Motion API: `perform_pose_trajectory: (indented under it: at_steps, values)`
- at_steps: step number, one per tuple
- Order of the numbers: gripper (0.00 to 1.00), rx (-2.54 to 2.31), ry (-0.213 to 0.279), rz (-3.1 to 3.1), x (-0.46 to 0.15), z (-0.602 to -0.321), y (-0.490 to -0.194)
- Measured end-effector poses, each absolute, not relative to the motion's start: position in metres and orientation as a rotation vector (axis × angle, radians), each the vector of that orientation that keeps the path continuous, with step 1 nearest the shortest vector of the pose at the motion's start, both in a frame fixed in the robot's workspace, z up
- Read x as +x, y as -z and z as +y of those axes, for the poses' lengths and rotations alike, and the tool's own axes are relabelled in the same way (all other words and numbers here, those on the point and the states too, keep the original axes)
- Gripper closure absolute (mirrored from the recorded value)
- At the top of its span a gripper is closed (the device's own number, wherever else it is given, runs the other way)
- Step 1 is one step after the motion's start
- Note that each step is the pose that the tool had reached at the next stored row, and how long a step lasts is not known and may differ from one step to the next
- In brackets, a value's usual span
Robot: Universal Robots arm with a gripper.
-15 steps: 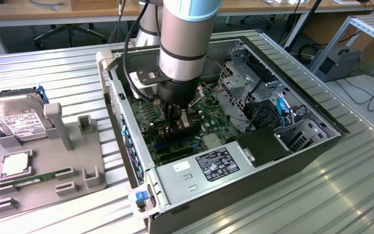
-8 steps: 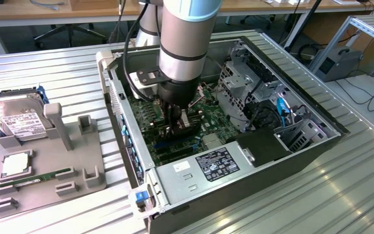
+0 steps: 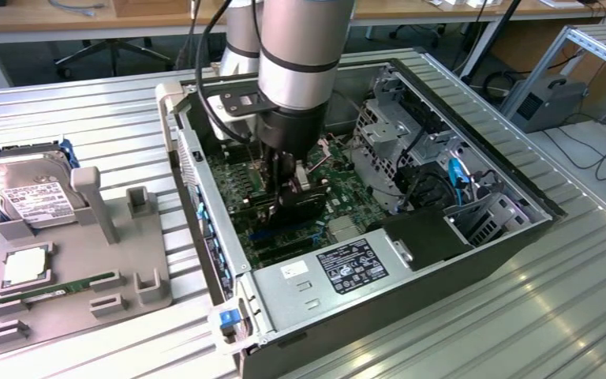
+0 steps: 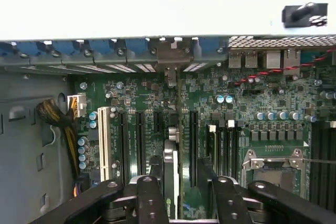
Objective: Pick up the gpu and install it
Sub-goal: 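Insert the gpu into the slot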
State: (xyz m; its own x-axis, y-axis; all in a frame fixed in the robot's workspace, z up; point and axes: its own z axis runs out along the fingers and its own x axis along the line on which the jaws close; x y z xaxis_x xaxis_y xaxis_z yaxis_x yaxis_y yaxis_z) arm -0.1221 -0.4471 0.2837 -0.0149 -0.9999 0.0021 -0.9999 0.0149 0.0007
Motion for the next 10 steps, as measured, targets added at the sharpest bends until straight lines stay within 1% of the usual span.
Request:
perform_pose_trajectory:
  at_steps: [1,2,3,5,6,10]
  values:
    - [0.61,2.203,0.000,-2.235,-0.121,-0.447,-0.284]
    - [0.74,2.201,0.008,-2.231,-0.116,-0.446,-0.284]
    - [0.74,2.199,0.017,-2.227,-0.110,-0.446,-0.284]
    - [0.86,2.196,0.031,-2.220,-0.103,-0.446,-0.284]
    - [0.89,2.196,0.036,-2.218,-0.100,-0.446,-0.284]
    - [0.89,2.197,0.045,-2.208,-0.092,-0.446,-0.284]
